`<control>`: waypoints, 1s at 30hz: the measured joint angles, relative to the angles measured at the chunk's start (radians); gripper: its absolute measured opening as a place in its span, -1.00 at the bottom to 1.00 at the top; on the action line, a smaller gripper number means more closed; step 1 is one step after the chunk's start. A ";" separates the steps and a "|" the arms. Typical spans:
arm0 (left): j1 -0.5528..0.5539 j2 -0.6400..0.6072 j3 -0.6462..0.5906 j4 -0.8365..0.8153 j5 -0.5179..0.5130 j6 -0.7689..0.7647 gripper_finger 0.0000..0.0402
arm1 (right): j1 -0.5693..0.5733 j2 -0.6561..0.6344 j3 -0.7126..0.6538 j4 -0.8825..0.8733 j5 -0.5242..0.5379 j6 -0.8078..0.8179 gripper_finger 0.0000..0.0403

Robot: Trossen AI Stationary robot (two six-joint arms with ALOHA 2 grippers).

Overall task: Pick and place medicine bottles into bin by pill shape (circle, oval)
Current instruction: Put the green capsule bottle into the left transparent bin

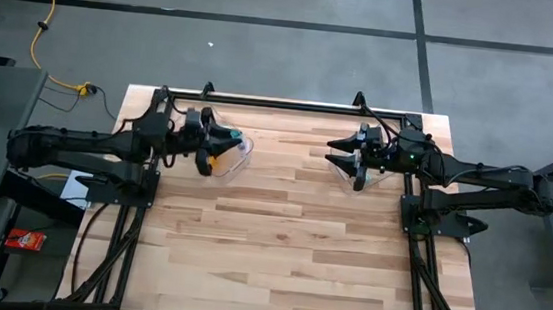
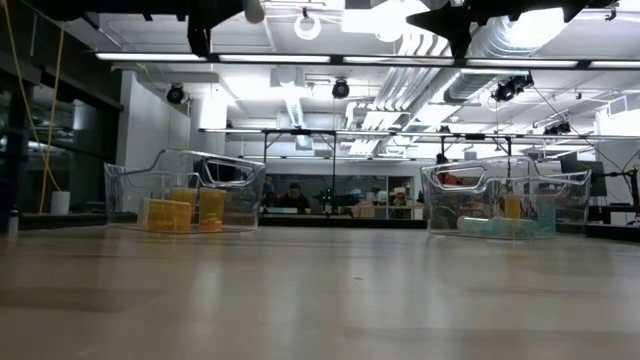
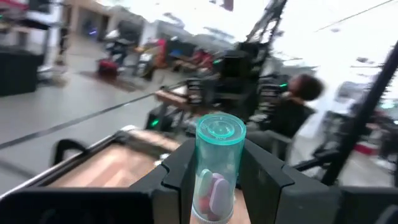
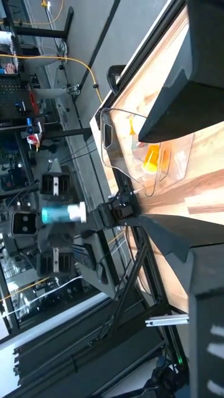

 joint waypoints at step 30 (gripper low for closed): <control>0.401 0.496 0.232 -0.965 0.157 0.088 -0.54 | 0.000 0.000 0.000 -0.005 0.029 0.022 -0.04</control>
